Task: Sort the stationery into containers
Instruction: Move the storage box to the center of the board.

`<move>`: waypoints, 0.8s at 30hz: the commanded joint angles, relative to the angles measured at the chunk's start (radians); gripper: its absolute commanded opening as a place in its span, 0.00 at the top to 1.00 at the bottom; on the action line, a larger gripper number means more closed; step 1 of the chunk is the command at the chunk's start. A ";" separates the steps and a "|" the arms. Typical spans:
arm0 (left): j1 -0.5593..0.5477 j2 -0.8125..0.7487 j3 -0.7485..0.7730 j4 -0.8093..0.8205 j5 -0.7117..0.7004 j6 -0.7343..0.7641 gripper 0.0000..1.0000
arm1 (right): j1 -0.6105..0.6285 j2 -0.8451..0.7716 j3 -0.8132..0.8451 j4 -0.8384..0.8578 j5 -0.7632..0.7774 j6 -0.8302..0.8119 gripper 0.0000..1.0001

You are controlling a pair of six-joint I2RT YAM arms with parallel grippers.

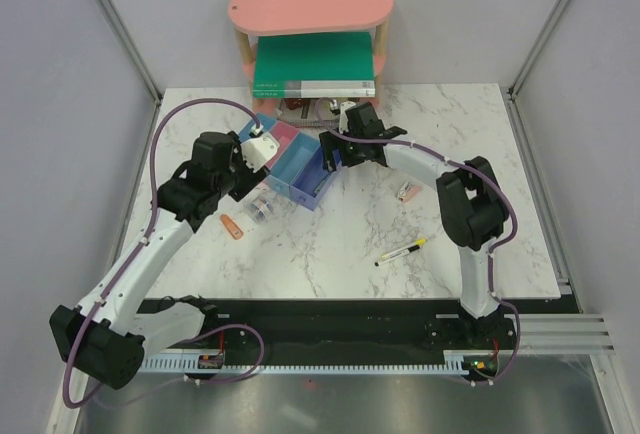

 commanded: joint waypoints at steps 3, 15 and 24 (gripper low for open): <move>0.004 -0.043 -0.022 -0.003 -0.021 0.057 0.26 | 0.053 0.007 0.015 0.028 0.245 -0.008 0.02; 0.005 -0.053 -0.026 -0.009 0.007 0.044 0.26 | 0.065 0.047 0.041 0.040 0.599 -0.209 0.02; 0.005 -0.057 -0.043 -0.009 0.025 0.023 0.26 | 0.065 0.087 0.032 0.132 0.727 -0.355 0.02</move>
